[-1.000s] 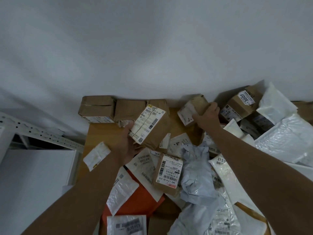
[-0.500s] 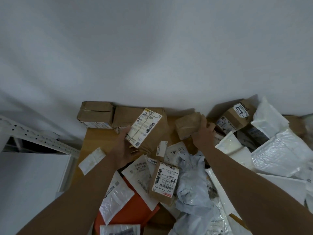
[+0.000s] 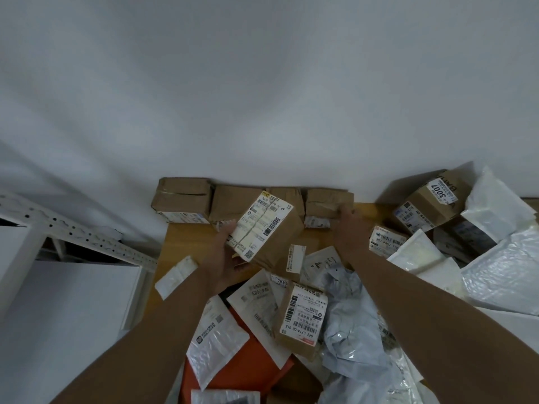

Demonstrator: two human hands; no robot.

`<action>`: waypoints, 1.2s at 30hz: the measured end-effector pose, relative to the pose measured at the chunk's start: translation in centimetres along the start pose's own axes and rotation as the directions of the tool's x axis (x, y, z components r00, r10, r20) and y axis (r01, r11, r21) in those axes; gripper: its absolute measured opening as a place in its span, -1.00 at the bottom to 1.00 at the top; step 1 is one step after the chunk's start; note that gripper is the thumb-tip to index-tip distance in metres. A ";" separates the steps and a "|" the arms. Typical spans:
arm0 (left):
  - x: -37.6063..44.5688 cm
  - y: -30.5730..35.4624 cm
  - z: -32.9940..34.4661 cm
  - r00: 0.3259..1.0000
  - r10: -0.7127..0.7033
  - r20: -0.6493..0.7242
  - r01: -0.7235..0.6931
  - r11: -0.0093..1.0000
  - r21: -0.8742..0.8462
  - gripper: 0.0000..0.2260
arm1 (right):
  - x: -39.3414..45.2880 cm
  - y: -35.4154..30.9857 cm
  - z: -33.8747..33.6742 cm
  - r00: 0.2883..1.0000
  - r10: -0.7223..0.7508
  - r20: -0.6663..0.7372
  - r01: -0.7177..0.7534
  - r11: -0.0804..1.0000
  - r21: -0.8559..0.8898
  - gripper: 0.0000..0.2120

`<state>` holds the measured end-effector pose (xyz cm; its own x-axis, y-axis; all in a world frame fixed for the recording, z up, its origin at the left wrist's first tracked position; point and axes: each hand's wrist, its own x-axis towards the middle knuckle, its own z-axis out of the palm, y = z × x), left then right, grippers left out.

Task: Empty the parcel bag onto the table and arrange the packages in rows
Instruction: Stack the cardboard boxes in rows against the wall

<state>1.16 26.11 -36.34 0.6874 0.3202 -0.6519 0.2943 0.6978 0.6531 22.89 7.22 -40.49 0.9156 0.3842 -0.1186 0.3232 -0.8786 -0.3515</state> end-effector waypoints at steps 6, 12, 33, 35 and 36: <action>-0.3 0.3 0.6 1.000 0.009 0.022 -0.010 0.998 0.059 -0.53 | -0.5 -1.0 -0.1 0.996 0.020 0.089 -0.033 0.988 0.154 -0.69; -1.0 1.3 1.6 0.994 0.107 0.022 -0.109 0.964 0.242 -0.67 | -2.0 -2.9 -2.3 0.982 0.133 0.136 -0.180 0.882 0.436 -0.66; -4.0 10.5 -10.2 0.736 0.639 -0.226 -0.264 0.577 0.773 -0.41 | -8.0 -26.7 1.6 0.909 -0.214 0.359 -0.243 0.427 0.871 -0.61; -2.8 12.0 -12.2 0.756 0.604 -0.250 -0.211 0.587 0.781 -0.50 | -7.6 -28.8 2.5 0.923 -0.218 0.318 -0.169 0.512 0.842 -0.60; -2.3 12.6 -12.9 0.769 0.594 -0.238 -0.216 0.591 0.777 -0.54 | -7.2 -29.5 2.9 0.926 -0.216 0.308 -0.148 0.544 0.826 -0.58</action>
<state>-5.26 42.48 -31.62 0.5452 0.8128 -0.2053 0.5412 -0.1543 0.8266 6.07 31.18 -32.01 0.7046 0.6333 -0.3203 -0.1576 -0.3004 -0.9407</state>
